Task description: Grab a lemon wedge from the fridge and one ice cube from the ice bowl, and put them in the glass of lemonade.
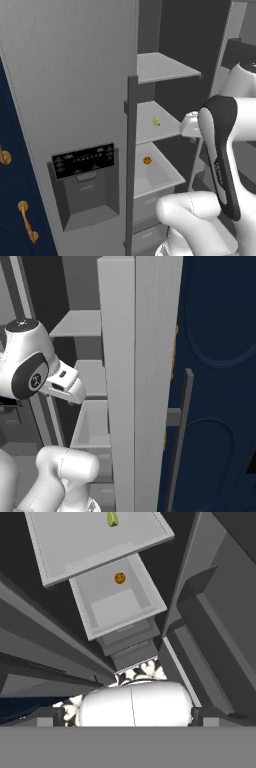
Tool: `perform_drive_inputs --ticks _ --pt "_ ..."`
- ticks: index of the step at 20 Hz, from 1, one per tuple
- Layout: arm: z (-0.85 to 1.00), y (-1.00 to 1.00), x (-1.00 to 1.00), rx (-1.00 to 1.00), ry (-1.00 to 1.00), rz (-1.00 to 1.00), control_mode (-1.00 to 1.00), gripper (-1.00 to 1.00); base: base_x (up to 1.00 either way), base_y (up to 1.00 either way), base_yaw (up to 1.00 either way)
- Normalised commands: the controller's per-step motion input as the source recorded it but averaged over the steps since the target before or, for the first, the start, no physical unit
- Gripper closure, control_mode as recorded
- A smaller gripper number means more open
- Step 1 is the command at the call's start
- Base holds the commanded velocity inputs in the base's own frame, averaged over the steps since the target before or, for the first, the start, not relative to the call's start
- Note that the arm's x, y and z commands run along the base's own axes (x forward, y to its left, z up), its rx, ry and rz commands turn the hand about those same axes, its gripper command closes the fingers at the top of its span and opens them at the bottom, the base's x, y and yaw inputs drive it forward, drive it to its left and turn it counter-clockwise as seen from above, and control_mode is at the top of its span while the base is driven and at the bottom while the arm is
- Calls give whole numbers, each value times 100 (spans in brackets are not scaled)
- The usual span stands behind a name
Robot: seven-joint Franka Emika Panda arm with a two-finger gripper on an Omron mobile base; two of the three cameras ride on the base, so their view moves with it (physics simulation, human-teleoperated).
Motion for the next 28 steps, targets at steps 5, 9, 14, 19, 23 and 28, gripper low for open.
perform_drive_inputs --ticks 5,9,14,19,23,28 --pt "0 11 40 -3 -1 0 -100 -100 0 0 0" --pt "-9 0 99 0 0 0 -100 -100 0 0 0" --pt "-16 9 72 0 0 0 -100 -100 0 0 0" --pt "-35 13 57 3 0 0 -100 -100 0 0 0" --pt "-69 0 53 2 0 1 -100 -100 0 0 0" --pt "-52 0 56 0 1 0 -100 -100 0 0 0"
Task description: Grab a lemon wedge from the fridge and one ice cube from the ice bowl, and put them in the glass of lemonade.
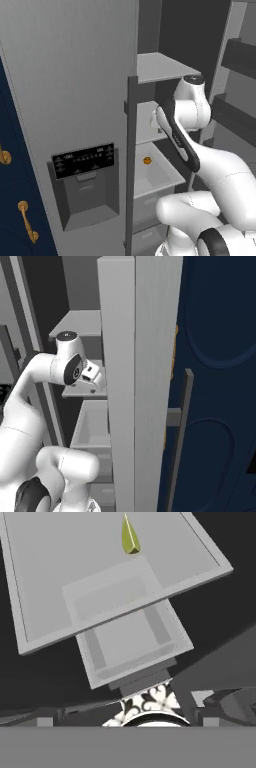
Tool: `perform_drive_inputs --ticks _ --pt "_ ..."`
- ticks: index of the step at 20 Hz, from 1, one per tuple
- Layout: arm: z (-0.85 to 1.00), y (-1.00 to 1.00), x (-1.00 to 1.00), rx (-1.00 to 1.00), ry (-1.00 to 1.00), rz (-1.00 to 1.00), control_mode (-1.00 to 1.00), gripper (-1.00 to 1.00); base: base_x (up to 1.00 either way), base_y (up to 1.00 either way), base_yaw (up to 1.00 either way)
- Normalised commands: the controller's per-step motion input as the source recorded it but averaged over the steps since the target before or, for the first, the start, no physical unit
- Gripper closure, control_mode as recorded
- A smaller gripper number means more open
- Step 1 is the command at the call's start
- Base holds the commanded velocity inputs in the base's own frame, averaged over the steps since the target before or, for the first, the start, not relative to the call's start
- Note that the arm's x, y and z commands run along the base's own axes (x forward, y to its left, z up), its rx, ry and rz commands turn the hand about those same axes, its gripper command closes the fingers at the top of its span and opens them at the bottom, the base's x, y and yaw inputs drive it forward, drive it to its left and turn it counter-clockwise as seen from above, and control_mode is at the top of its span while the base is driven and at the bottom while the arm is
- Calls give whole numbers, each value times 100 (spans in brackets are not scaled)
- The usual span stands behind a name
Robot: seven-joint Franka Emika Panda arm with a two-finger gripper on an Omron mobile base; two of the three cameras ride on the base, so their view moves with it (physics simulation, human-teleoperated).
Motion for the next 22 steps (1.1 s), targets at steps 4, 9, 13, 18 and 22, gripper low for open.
perform_drive_inputs --ticks 4,9,13,18,22 --pt "-25 0 40 0 0 1 -100 -100 0 0 0" --pt "0 0 76 0 2 1 -100 -100 0 0 0" --pt "1 -4 62 0 1 0 -100 -100 0 0 0" --pt "-4 -1 14 -4 0 10 -100 -100 0 0 0" --pt "-18 -1 12 -14 1 19 -100 -100 0 0 0"
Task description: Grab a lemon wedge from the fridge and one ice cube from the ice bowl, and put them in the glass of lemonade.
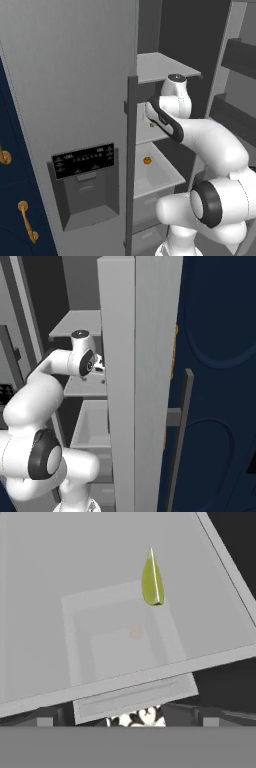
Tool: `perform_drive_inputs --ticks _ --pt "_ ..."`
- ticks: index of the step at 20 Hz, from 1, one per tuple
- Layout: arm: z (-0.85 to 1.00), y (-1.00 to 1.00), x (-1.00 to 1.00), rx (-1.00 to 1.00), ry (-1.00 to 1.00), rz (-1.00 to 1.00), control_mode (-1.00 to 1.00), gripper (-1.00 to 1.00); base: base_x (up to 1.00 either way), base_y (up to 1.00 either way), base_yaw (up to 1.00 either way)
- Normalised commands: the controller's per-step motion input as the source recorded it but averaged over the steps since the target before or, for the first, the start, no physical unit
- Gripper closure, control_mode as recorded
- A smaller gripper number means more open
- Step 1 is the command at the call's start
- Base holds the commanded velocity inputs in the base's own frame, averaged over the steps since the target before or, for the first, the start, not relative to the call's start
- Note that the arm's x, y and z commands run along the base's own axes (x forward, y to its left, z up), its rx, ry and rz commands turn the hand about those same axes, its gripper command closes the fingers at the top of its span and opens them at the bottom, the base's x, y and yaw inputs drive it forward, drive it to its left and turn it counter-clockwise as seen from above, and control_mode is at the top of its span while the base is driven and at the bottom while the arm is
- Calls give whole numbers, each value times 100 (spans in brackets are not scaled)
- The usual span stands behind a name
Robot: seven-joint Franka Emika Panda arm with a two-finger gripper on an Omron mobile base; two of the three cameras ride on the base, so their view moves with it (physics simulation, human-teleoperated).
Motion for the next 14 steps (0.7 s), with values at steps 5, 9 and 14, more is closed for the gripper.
perform_drive_inputs --ticks 5,9,14 --pt "0 -22 22 -6 1 15 -100 -100 0 0 0" --pt "-15 -38 30 0 0 2 -100 -100 0 0 0" --pt "-27 -18 47 0 0 3 -100 -100 0 0 0"
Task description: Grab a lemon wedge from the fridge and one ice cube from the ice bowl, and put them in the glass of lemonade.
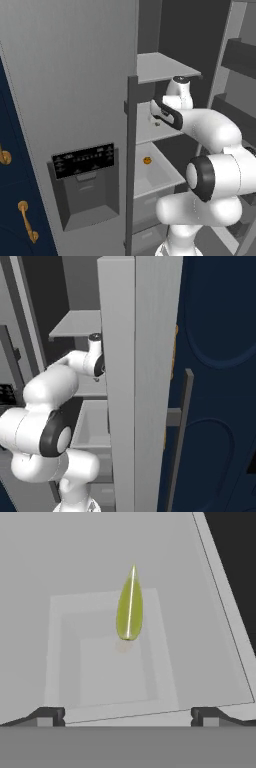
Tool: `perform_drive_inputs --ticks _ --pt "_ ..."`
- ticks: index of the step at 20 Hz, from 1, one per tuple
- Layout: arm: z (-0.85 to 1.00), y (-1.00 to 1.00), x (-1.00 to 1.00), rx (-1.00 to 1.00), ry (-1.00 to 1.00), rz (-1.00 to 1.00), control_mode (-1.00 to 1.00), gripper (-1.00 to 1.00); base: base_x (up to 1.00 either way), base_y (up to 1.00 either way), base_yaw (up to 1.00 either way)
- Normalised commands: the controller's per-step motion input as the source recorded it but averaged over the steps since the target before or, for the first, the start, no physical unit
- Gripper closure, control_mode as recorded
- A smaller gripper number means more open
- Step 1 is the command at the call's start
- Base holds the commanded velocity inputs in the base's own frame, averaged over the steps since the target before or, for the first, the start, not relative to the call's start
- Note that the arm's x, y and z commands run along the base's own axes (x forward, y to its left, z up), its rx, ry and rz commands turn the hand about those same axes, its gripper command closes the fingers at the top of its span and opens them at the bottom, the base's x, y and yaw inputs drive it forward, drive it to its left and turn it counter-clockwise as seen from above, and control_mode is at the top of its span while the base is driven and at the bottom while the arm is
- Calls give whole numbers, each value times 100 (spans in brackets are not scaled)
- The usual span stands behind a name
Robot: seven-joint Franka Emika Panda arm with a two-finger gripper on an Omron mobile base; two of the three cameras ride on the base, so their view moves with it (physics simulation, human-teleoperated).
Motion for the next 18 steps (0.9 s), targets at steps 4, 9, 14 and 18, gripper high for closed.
perform_drive_inputs --ticks 4,9,14,18 --pt "-5 -3 55 0 3 1 -100 -100 0 0 0" --pt "-23 1 80 0 1 0 -100 -100 0 0 0" --pt "-14 7 40 0 0 0 -100 -100 0 0 0" --pt "-4 0 4 0 0 0 -100 -100 0 0 0"
